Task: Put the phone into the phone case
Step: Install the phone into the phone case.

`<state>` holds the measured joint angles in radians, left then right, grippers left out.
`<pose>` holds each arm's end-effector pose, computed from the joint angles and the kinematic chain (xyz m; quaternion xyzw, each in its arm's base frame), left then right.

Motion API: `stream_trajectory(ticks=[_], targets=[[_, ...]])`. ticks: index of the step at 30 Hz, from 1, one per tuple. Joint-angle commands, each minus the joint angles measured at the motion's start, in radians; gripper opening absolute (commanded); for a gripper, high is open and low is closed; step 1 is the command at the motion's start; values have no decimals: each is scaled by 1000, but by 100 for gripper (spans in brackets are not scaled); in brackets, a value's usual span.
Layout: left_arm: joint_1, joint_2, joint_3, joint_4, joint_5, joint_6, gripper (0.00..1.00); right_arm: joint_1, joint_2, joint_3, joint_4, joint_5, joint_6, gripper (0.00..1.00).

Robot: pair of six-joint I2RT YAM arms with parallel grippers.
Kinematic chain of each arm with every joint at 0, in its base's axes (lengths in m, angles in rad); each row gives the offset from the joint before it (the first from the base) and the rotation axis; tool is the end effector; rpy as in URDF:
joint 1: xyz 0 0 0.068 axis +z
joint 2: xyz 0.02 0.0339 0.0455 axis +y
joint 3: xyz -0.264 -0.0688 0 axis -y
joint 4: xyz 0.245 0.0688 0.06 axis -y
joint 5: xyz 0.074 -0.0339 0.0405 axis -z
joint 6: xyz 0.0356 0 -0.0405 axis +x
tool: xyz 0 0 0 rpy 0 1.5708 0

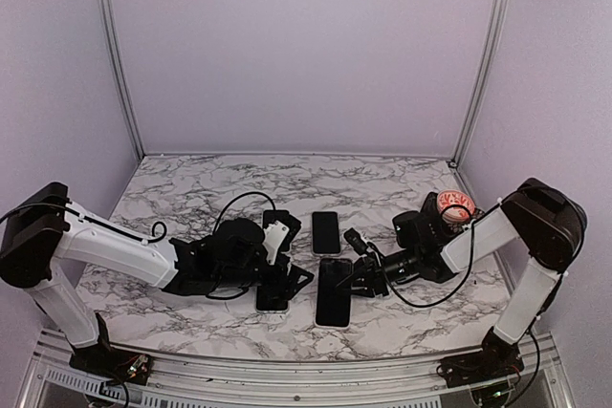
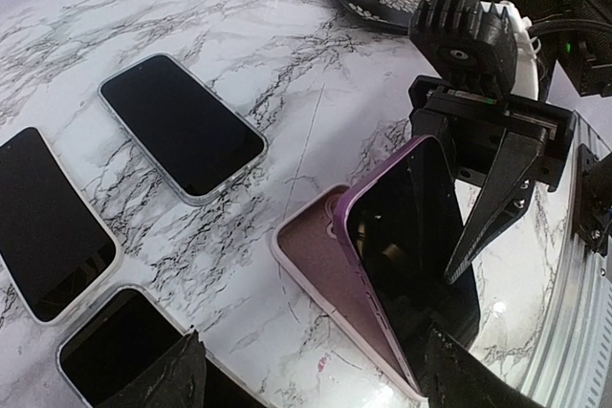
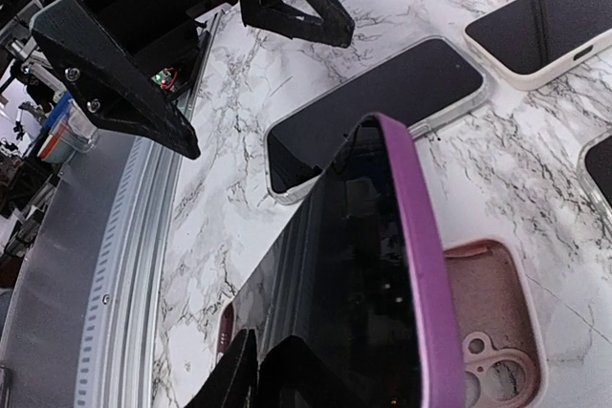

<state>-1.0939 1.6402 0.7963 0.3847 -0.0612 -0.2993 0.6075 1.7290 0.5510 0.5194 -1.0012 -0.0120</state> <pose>0.1599 -0.3047 0.1851 0.3137 0.7892 -0.3184 0.4212 0.2165 0.1870 0.1138 -0.4414 0.6857 0.5253 0.2430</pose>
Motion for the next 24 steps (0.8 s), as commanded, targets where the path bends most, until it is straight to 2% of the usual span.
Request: stream_trajectory(ticks=[1, 13, 24], targets=[[8, 20, 28, 20, -5, 3, 79, -3, 1, 19, -52, 51, -67, 33], [20, 74, 52, 19, 15, -6, 79, -3, -15, 39, -113, 138, -110, 47], [46, 202, 115, 19, 8, -64, 79, -3, -43, 73, -206, 222, -139, 53]])
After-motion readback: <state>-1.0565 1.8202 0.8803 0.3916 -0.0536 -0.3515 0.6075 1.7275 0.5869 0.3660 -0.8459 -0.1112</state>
